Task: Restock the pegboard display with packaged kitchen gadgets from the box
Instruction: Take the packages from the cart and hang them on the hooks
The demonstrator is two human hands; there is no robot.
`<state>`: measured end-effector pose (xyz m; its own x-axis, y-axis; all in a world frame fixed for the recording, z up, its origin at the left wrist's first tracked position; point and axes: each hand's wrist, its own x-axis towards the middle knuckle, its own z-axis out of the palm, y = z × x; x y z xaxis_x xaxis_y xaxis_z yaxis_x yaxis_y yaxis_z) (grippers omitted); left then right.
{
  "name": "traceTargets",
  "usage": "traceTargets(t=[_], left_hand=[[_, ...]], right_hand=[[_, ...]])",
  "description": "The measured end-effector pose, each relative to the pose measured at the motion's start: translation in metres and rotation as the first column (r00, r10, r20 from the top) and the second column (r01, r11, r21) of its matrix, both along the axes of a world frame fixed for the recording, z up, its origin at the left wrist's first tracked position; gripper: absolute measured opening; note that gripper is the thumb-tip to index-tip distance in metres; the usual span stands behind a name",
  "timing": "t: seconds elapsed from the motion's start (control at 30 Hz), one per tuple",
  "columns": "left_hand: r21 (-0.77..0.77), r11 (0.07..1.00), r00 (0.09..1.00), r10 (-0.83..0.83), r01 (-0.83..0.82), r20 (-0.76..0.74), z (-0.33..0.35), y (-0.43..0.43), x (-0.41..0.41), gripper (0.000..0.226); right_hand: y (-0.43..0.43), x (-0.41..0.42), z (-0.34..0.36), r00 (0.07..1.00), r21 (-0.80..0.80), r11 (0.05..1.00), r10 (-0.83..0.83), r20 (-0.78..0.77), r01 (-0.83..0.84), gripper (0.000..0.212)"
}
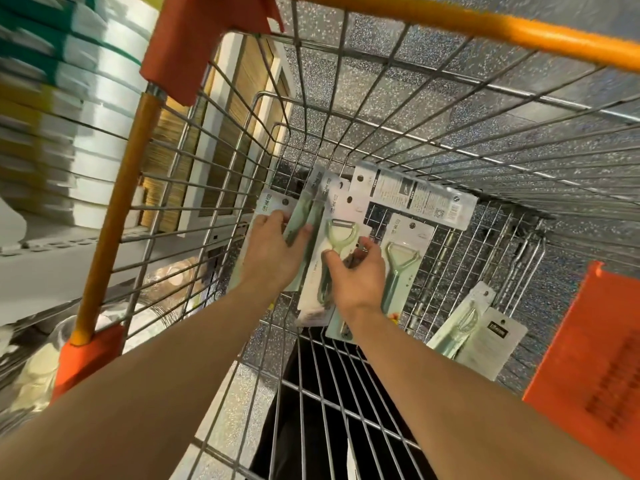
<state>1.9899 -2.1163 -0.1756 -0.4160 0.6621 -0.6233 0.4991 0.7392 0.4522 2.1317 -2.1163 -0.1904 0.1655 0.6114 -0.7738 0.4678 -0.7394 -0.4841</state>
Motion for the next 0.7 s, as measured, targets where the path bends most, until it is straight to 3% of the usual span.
traceTargets(t=[0.1,0.23,0.43,0.7], left_hand=[[0.015,1.000,0.997,0.000,-0.001,0.074,0.000,-0.001,0.000,0.032],[0.035,0.996,0.994,-0.087,0.085,0.068,0.001,-0.008,0.001,0.036],[0.091,0.993,0.992,0.058,-0.069,0.110,0.019,-0.012,0.000,0.028],[0.151,0.978,0.977,0.118,-0.146,0.177,0.091,-0.007,-0.008,0.033]], right_hand=[[0.000,0.003,0.002,1.000,-0.014,1.000,0.018,0.000,-0.018,0.088],[0.001,0.005,0.004,1.000,0.005,1.000,-0.014,-0.027,0.014,0.089],[0.005,0.006,0.025,0.987,-0.053,0.996,-0.077,-0.140,0.070,0.068],[0.018,-0.010,0.100,0.981,0.038,0.995,-0.089,-0.175,0.097,0.071]])
